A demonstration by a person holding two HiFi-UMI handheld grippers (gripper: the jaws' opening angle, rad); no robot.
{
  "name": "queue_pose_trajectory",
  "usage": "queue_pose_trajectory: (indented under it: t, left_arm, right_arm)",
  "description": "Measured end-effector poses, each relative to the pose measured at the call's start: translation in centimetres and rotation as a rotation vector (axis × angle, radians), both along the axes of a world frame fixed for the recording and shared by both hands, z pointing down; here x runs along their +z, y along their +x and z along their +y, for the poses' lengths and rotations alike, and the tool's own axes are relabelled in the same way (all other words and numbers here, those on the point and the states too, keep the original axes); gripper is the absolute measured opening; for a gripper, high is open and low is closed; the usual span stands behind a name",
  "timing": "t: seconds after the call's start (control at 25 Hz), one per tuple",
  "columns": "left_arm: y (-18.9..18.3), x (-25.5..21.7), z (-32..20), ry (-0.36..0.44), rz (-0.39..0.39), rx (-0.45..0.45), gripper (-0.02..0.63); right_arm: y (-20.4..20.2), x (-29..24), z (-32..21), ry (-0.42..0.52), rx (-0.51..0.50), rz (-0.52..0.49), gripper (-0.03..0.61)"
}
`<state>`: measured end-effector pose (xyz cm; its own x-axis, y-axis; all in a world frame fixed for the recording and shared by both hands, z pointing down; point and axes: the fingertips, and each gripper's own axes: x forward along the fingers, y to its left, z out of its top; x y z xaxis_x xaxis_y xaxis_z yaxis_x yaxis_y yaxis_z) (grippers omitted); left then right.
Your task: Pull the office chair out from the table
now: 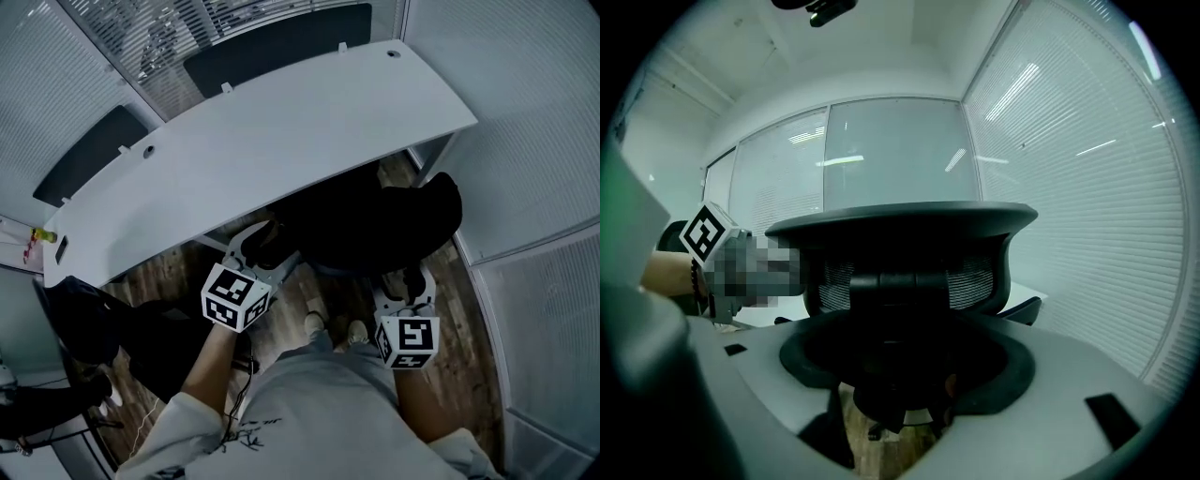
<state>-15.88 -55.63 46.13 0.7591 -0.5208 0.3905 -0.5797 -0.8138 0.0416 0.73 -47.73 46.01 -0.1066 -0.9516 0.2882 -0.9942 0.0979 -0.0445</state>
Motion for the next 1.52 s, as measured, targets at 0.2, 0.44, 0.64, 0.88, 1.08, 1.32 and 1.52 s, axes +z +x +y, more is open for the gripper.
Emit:
queue_pose_trajectory:
  t: [0.2, 0.44, 0.64, 0.88, 1.08, 1.32, 1.52]
  left_arm:
    - [2.7, -0.1, -0.4, 0.050, -0.031, 0.156, 0.291]
    - [3.8, 0.0, -0.7, 0.074, -0.027, 0.160, 0.221]
    - [4.4, 0.2, -0.6, 0.056, -0.023, 0.154, 0.219]
    - [5.2, 0.2, -0.1, 0.037, -0.011, 0.140, 0.219]
    - [5.8, 0.2, 0.2, 0.010, -0.025, 0.135, 0.219]
    - [6.9, 0.5, 1.5, 0.001, -0.028, 0.114, 0.219]
    - [8.0, 0.2, 2.8, -0.022, -0.027, 0.112, 0.219]
  right_arm:
    - [1.4, 0.1, -0.2, 0.006, 0.002, -0.007, 0.291]
    - [2.0, 0.3, -0.9, 0.001, -0.010, 0.024, 0.291]
    - [2.4, 1.1, -1.8, -0.057, -0.057, 0.013, 0.291]
    - [3.4, 1.0, -1.6, -0.050, -0.061, 0.014, 0.291]
    - [4.0, 1.1, -1.5, -0.046, -0.068, 0.009, 0.291]
    - [5.1, 1.4, -0.4, -0.049, -0.084, 0.014, 0.291]
    - [6.2, 0.8, 0.7, -0.043, -0.105, 0.015, 0.291]
